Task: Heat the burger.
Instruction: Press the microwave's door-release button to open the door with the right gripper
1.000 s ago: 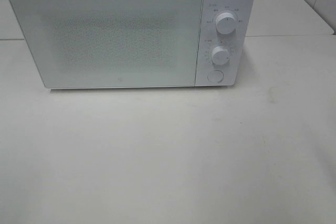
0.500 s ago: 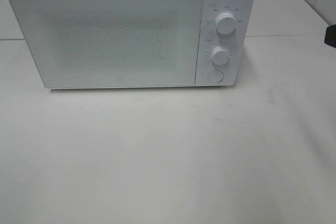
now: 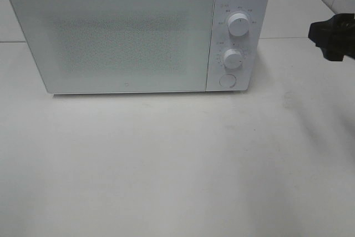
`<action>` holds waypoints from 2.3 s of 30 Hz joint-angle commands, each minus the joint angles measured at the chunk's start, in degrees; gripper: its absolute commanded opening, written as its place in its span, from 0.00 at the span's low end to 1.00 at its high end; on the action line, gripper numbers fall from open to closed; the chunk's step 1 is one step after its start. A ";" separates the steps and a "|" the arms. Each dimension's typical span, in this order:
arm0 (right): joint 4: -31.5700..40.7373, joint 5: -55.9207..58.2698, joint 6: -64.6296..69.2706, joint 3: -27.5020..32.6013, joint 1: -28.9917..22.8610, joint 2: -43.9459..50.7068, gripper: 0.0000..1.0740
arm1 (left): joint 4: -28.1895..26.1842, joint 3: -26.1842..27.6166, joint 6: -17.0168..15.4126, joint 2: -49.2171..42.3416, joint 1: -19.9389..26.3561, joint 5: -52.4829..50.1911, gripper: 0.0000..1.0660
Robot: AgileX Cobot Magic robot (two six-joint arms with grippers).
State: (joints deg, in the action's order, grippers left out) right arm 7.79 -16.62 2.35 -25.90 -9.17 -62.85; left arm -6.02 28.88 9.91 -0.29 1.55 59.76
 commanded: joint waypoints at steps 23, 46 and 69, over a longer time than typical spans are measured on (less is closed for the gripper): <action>25.44 -46.35 -15.47 5.73 -24.41 -30.25 0.70 | 0.11 0.06 0.11 -1.09 0.11 0.06 0.82; 33.12 -51.91 -9.45 2.18 -33.52 -42.34 0.70 | 0.11 0.06 0.11 -1.09 0.11 0.06 0.82; 33.12 -52.25 61.48 2.18 -33.52 -42.34 0.61 | 0.11 0.06 0.11 -1.09 0.11 0.06 0.82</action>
State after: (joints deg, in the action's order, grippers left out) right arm 40.91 -68.12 56.84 -23.26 -42.40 -105.25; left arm -5.90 28.88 9.91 -0.29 1.55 59.76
